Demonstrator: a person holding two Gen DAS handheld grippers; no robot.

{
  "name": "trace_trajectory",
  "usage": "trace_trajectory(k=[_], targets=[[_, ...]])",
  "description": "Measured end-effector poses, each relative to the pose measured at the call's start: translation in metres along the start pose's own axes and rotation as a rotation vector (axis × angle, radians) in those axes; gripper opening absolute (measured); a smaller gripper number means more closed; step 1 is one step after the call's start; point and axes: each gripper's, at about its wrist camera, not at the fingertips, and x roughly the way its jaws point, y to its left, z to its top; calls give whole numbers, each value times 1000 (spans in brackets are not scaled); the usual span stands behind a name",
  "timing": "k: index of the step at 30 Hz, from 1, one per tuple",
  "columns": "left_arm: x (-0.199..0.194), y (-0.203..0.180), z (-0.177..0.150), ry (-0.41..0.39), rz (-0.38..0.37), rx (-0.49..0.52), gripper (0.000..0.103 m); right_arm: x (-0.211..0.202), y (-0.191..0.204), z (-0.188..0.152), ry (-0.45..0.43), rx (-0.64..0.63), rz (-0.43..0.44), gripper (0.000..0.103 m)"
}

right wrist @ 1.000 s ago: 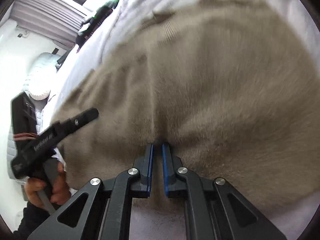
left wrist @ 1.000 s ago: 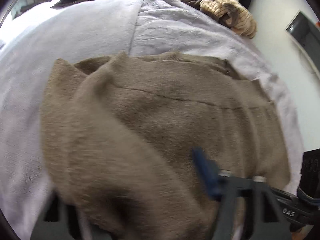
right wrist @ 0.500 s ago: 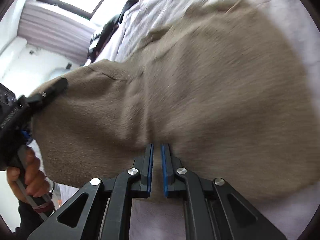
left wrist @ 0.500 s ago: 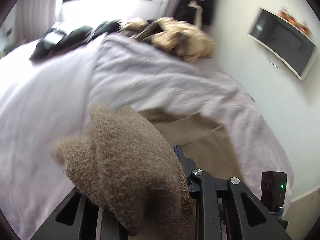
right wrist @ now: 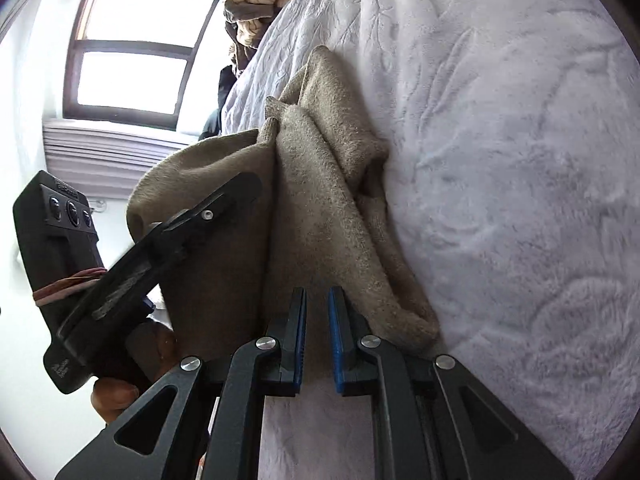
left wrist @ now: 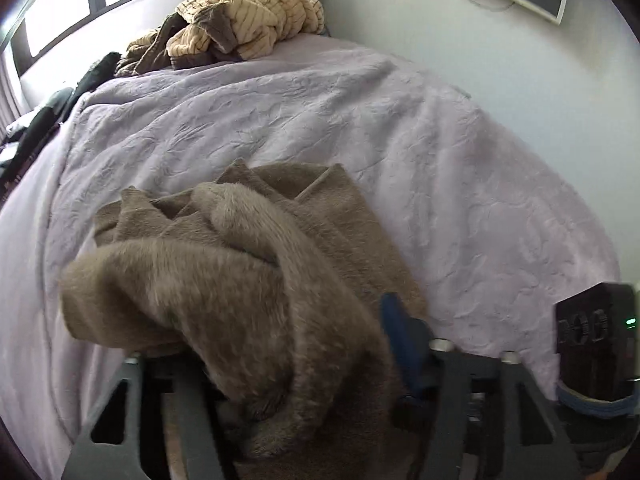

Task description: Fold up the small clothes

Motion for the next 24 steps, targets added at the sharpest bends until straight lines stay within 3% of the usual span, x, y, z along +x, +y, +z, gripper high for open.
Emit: trace_trajectory(k=[3,8,12,16,21,24], targets=[[-19,-1,3,-63,-29,-25,86,-3,-6,-3,0,4,7,14],[-37,-8,11,-130,-108,10,86,2,-7,0,-2,12,13,12],[-12,-27,22,-49,-171,60,88,3,-11,-3,-6,30,18,12],[-24,-23,18,-96,-231,-26,88,0,-19,-4,-5,59,62,12],[-61,15,1,-169,-132,-96,88,-1,-24,-5,-8,74,86,12],[-68,61,-19,-141,-109,-198,88,-3,-25,-6,-13,79,95,13]])
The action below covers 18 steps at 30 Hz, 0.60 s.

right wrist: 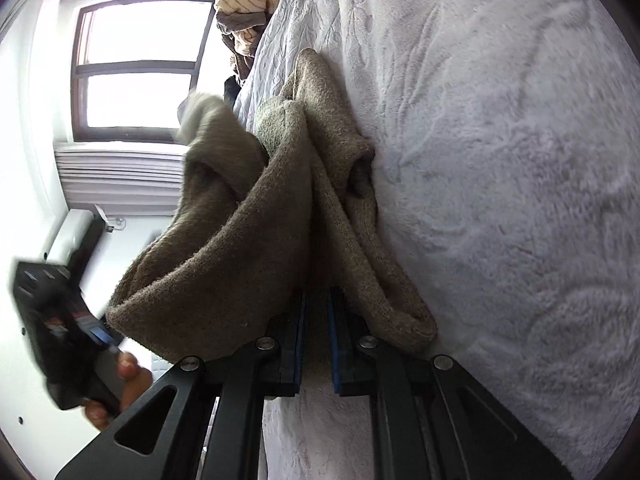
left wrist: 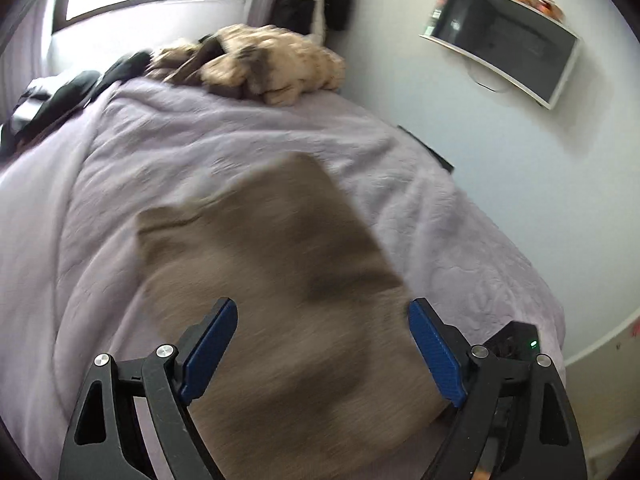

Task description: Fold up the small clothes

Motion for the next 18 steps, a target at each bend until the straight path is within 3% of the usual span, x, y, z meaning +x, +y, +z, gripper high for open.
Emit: trace_trajectory(k=[7,8,11,15,18], targets=[[16,81,-34,115,48,-201,88,-17,-2,-2,-35,17,35,22],[18,88,-35,121,47,-216,88,-24,-2,-1,-50,21,55,27],[33,105,-31,144,7,-245,88,-35,-2,14,-66,24,121,59],[61,115,-20,189,-36,-268,88,-27,0,53,-29,41,192,61],[82,120,-12,222,-55,-285,88,-9,8,83,25,1,141,62]])
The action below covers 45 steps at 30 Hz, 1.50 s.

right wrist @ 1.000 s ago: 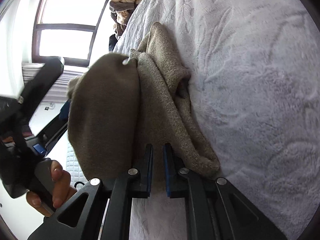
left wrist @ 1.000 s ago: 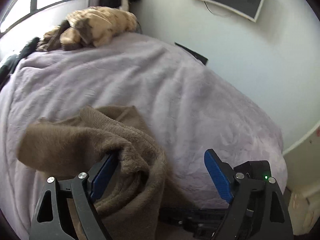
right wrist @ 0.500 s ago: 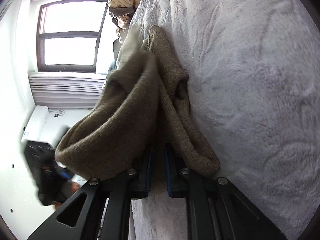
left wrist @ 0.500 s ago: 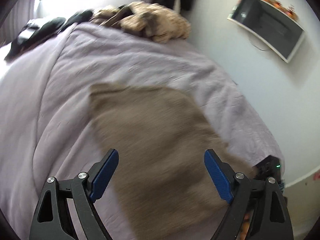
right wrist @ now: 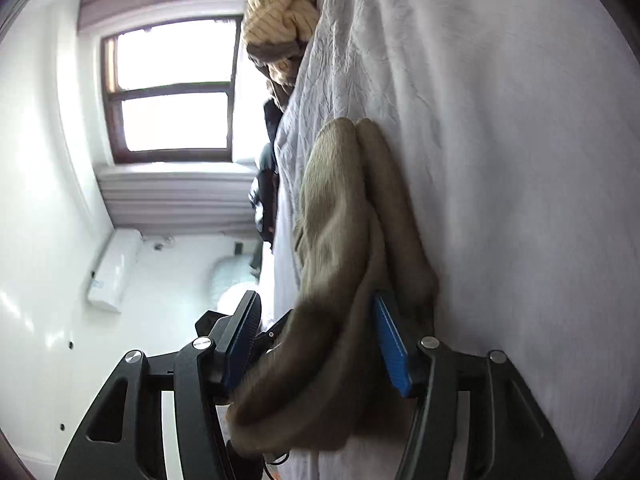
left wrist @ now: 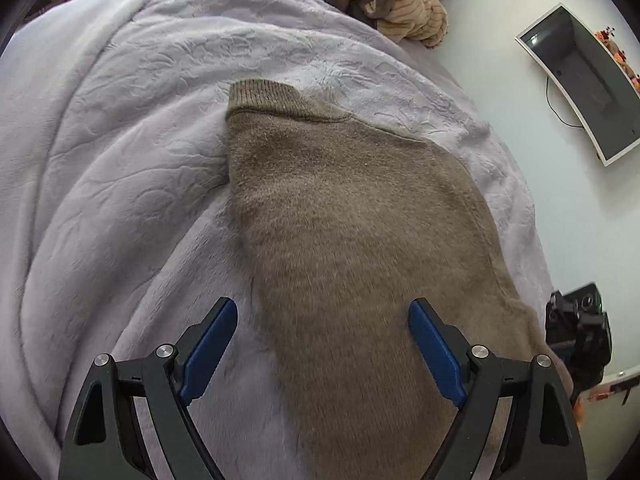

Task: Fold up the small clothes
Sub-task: 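Pinch the sweater edge with the right tool and tuck it under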

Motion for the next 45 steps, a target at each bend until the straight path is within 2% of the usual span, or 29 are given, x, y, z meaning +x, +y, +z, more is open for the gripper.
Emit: trace_trajectory(k=[2,4,5,6,7,8,9,11,13,14,15,17,18,20,21,24,27,29,30,31,32,33,34,36,38,39,40,44,45], targets=[[7,2,5,13,-19,-18,88,15,8,21,31,-62,-88,62],[11,3,10,2,-34,-32,88,29,15,35,52,-107,-150,56],[11,2,12,-7,-35,-28,77,34,18,38,60,-125,-188,33],[11,2,14,-10,-51,-22,58,42,22,40,84,-156,-242,19],[9,2,15,-13,-50,-21,56,46,32,37,92,-201,-262,19],[6,5,15,-18,-66,-18,48,47,44,32,99,-251,-229,18],[3,9,15,-22,-84,-7,47,47,53,29,103,-275,-191,18],[1,17,12,-24,-96,14,47,46,66,26,90,-329,-171,18],[3,21,13,-20,-105,4,47,47,60,30,62,-347,-274,18],[3,22,13,-22,-110,-3,47,48,48,33,51,-323,-354,18],[3,21,14,-25,-108,-5,47,49,38,38,48,-300,-389,18],[-1,16,13,-38,-74,11,50,40,16,39,35,-227,-370,18],[-7,12,11,-56,-32,30,59,33,13,38,18,-202,-354,19],[-23,5,6,-98,76,64,76,17,15,34,-8,-180,-348,28],[-31,5,3,-116,90,73,79,10,19,30,-6,-178,-335,36],[-54,5,-10,-127,62,87,79,-13,38,7,4,-243,-251,56],[-69,1,-30,-113,21,104,79,-30,64,-24,39,-344,-172,61],[-69,-4,-44,-66,-20,113,79,-29,79,-42,75,-429,-205,61],[-66,-6,-52,-32,-45,111,79,-25,83,-50,92,-474,-256,61],[-62,-6,-60,2,-69,105,79,-18,83,-58,114,-513,-331,59],[-55,-7,-67,45,-97,99,79,-12,80,-65,134,-527,-382,46],[-46,-8,-75,99,-125,94,79,-3,74,-70,162,-521,-425,13],[-37,-8,-82,149,-152,84,79,2,71,-70,175,-494,-430,6],[-23,-4,-93,207,-205,37,79,2,72,-77,164,-467,-370,6],[-23,0,-98,179,-222,24,74,-2,75,-80,151,-450,-307,6],[-25,1,-98,160,-218,35,51,-3,73,-81,147,-439,-292,6],[-26,3,-99,163,-211,52,41,-6,69,-82,142,-429,-296,6],[-28,10,-106,158,-211,104,36,-17,28,-85,142,-384,-420,6],[-28,8,-109,155,-198,128,36,-18,16,-87,125,-352,-412,6]])
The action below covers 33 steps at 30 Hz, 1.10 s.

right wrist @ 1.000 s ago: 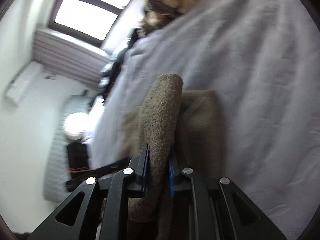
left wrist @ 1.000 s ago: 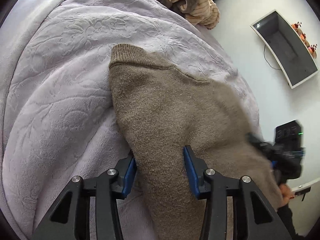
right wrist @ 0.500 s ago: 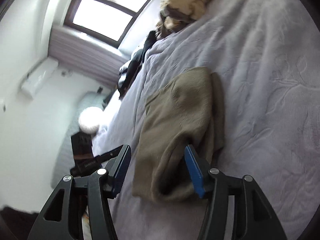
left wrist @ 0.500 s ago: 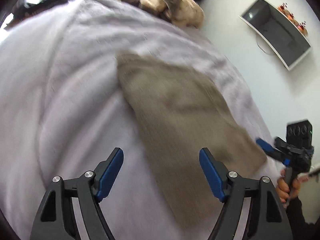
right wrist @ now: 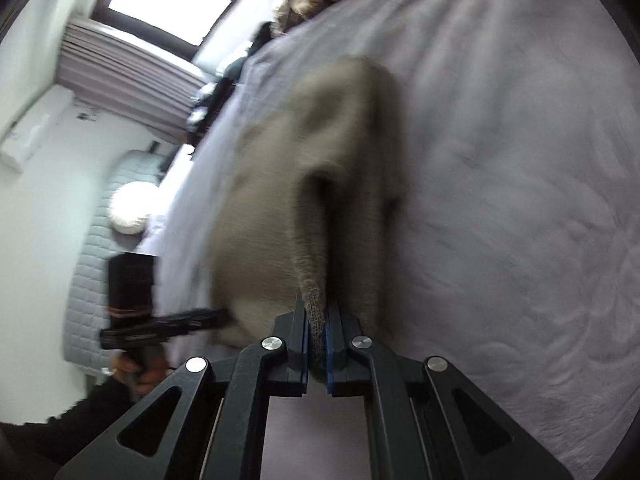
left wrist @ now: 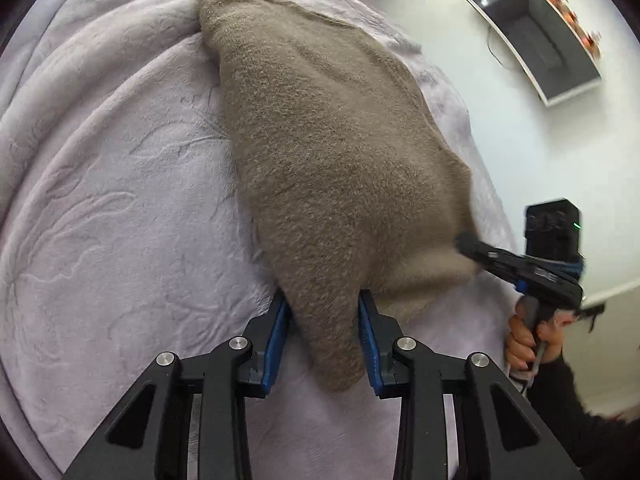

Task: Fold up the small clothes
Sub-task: 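Pinch the sweater edge with the right tool and tuck it under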

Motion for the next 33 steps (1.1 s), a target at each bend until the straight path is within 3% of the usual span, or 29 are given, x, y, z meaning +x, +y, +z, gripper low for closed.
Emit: trace_trajectory(k=[3,8,12,17,21,25,28,30,33], targets=[[-3,0,-6,-14,26,18,36,-2,-5,-5,-35,47,24,4],[-15,-15,-16,-71,117,55,37,-18,13,-16,-56,-5,-102,4],[-26,-29,-25,-120,199,89,36,-30,33,-16,-110,-35,-212,14],[-54,-37,-27,-208,234,72,37,-57,56,-19,-194,-59,-182,14],[-52,-54,-14,-244,230,77,37,-50,75,-15,-181,-108,-161,14],[-26,-59,-12,-204,337,91,37,-20,81,-11,-118,-135,-230,14],[-10,-52,-20,-167,387,79,37,-2,58,-12,-70,-77,-285,9],[-10,-47,-26,-180,394,47,54,-5,41,-15,-75,-5,-216,6],[-13,-44,-31,-192,385,24,54,-11,35,-17,-77,9,-184,6]])
